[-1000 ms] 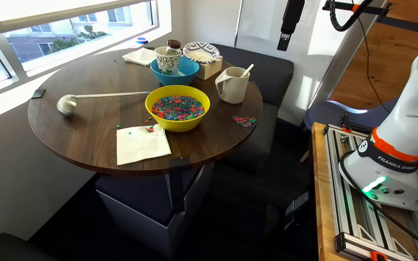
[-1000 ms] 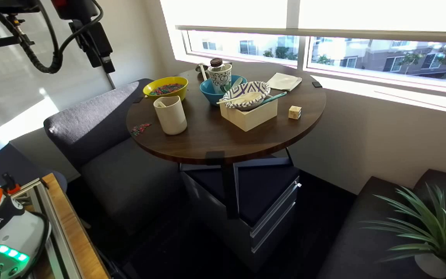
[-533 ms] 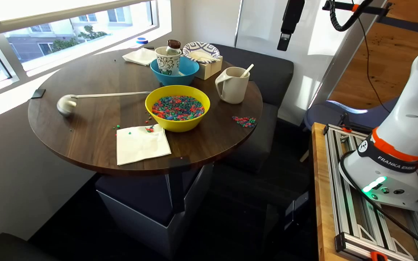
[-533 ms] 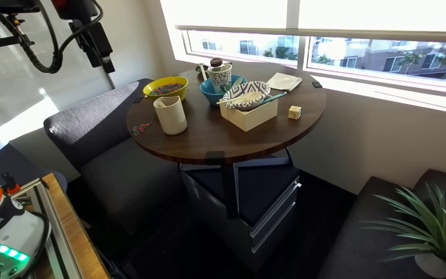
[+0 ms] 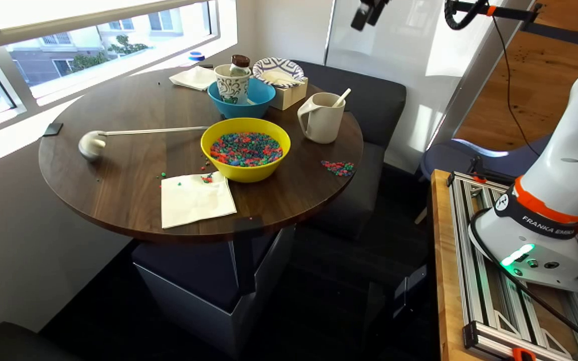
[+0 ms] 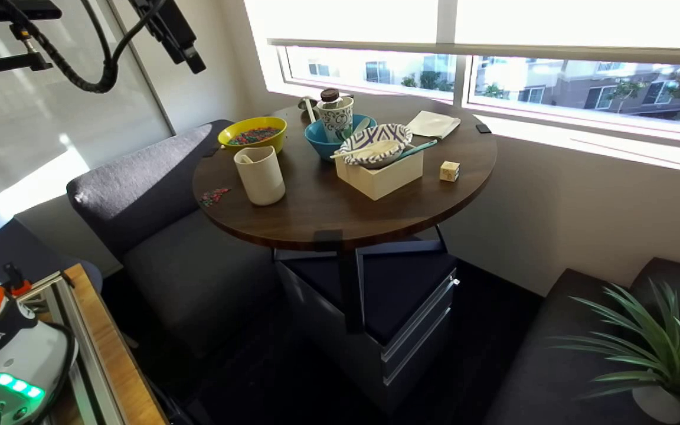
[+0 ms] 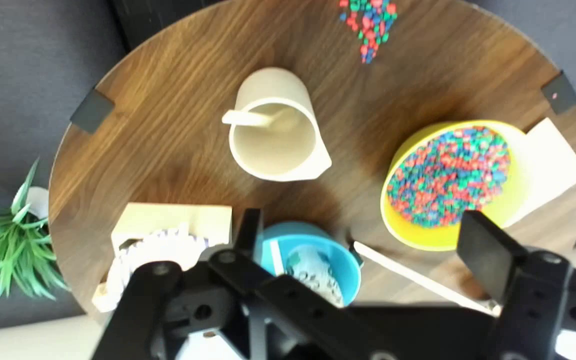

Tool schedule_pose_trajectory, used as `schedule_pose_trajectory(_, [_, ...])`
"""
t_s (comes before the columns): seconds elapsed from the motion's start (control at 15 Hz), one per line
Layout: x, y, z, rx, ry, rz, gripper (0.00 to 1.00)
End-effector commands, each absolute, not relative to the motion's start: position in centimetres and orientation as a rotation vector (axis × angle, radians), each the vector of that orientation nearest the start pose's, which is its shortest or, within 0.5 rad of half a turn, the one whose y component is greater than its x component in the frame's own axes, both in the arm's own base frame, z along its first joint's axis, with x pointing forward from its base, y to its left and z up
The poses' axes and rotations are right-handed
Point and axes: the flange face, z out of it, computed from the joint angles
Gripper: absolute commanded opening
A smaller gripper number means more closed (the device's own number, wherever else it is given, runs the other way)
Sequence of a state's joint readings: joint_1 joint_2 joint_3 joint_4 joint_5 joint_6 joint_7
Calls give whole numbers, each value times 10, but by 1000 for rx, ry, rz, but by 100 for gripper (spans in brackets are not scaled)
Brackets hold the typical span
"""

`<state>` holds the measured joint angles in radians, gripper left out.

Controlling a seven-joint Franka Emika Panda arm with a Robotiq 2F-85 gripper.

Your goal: Place the bottle with a brown lid on the table

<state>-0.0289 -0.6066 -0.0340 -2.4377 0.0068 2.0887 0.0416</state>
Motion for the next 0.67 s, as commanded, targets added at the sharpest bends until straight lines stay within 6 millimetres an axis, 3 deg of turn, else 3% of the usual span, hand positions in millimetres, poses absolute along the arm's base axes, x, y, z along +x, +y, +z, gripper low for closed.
schedule_pose_trajectory(0.0, [421,-40,579,-3053,264,-497,100])
schedule_pose_trajectory(0.13, [442,-43,599,-3080,310,-524,100])
schedule_pose_trajectory(0.4, [482,-57,626,-3078,356,-341,100])
schedule_pose_trajectory(0.47, [457,-50,619,-3081,313,-444,100])
schedule_pose_trajectory(0.6, [467,-53,621,-3083,316,-432,100])
